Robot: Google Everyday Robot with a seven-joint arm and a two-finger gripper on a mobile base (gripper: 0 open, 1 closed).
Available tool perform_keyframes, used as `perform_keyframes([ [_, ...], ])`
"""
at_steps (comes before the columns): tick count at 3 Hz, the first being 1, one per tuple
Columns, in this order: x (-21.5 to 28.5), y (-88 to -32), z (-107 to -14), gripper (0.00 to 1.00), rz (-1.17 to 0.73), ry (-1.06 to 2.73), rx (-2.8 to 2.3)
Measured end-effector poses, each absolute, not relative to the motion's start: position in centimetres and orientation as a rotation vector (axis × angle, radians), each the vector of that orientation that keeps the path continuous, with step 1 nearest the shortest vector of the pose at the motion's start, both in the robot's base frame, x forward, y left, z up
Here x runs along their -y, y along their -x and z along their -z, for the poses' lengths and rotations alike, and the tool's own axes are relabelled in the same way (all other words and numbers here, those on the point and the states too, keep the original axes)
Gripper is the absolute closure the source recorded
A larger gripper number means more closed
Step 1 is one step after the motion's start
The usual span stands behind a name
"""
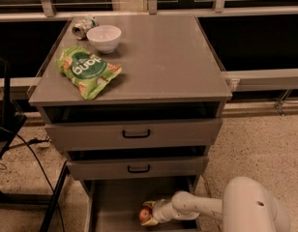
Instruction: Pick apple from bottom drawer and place on counter
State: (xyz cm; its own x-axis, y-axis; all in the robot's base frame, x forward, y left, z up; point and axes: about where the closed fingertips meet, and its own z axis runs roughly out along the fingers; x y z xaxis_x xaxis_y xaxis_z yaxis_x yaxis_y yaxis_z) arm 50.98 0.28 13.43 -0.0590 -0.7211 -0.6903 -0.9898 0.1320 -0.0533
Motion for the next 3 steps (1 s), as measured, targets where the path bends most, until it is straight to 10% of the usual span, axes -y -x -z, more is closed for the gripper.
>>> perform_keyframes([
  [3,-1.0,-49.2,-21.4,1.0,-0.535,1.723,-1.735],
])
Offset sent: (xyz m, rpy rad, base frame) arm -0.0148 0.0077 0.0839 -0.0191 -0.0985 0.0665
